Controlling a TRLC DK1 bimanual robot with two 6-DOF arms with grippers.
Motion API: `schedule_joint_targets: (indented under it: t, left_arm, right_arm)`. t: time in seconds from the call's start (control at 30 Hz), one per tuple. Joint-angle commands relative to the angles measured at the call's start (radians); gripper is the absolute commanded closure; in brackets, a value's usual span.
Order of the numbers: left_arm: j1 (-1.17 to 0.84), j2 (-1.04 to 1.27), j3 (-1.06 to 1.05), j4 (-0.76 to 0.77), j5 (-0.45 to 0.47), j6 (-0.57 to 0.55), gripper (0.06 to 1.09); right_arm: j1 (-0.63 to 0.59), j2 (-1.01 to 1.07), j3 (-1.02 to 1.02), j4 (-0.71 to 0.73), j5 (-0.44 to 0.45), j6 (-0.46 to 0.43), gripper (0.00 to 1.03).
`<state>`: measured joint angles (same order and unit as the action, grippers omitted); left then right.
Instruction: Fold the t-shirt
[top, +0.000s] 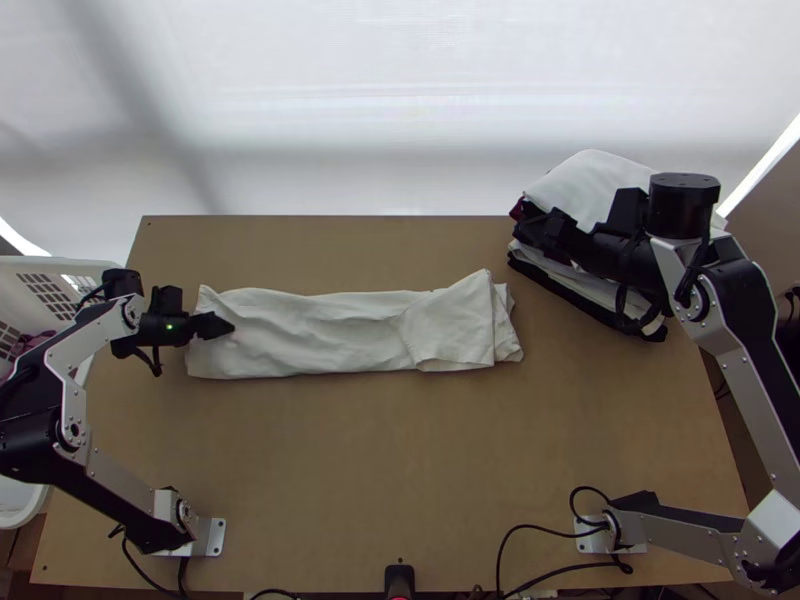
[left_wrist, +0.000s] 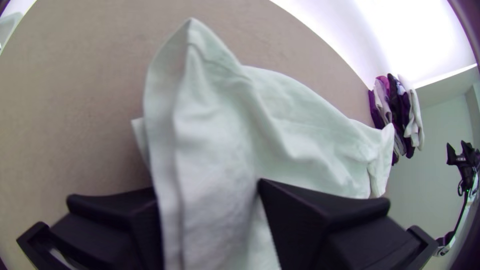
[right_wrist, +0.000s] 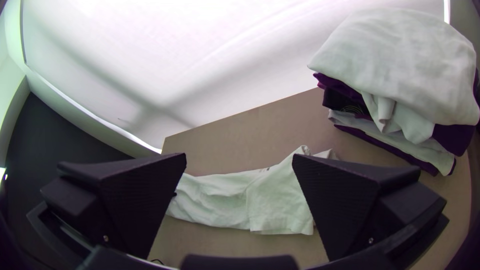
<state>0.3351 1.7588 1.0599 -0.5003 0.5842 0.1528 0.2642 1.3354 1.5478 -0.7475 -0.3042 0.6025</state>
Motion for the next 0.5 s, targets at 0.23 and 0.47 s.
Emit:
schedule_joint_targets:
  t: [0.23, 0.47]
  left_arm:
    - [0.278, 0.014, 0.146, -0.152, -0.021, 0.116, 1.05]
    - [0.413, 0.022, 0.361, -0.380, -0.021, 0.182, 1.05]
  right_arm:
    - [-0.016, 0.010, 0.024, -0.006, -0.007, 0.020, 0.04]
    - [-0.016, 0.005, 0.009, -0.006, -0.006, 0.008, 0.04]
